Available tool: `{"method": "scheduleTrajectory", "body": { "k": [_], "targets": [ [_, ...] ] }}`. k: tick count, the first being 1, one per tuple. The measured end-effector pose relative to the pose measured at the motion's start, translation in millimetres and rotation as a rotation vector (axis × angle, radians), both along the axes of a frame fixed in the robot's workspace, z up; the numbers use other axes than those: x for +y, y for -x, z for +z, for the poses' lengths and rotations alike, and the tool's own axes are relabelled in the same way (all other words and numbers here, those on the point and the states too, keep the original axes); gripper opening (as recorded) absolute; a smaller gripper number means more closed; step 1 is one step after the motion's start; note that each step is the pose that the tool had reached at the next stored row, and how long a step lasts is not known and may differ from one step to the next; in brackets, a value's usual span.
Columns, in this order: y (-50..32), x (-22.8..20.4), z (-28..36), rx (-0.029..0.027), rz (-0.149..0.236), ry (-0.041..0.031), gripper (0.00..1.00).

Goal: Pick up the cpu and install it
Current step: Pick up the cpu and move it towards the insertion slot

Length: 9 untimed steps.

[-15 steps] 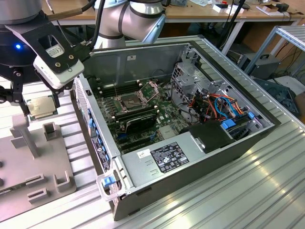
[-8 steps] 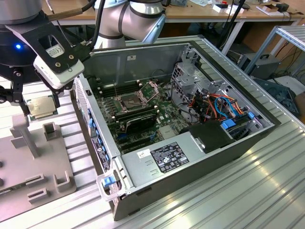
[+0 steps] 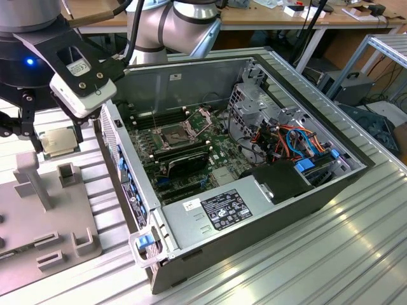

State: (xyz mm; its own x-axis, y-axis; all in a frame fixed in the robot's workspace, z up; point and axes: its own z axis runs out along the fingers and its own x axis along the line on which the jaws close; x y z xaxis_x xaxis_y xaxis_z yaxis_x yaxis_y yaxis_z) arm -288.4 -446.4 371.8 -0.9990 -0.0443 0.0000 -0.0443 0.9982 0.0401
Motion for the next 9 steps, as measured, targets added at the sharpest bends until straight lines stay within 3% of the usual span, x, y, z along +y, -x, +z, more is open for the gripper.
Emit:
{"method": "scheduleTrajectory", "body": {
  "k": [9],
  "targets": [
    [-16.6,0.0,0.0,-0.0001,0.000,-0.0001,0.55]
  ]
}}
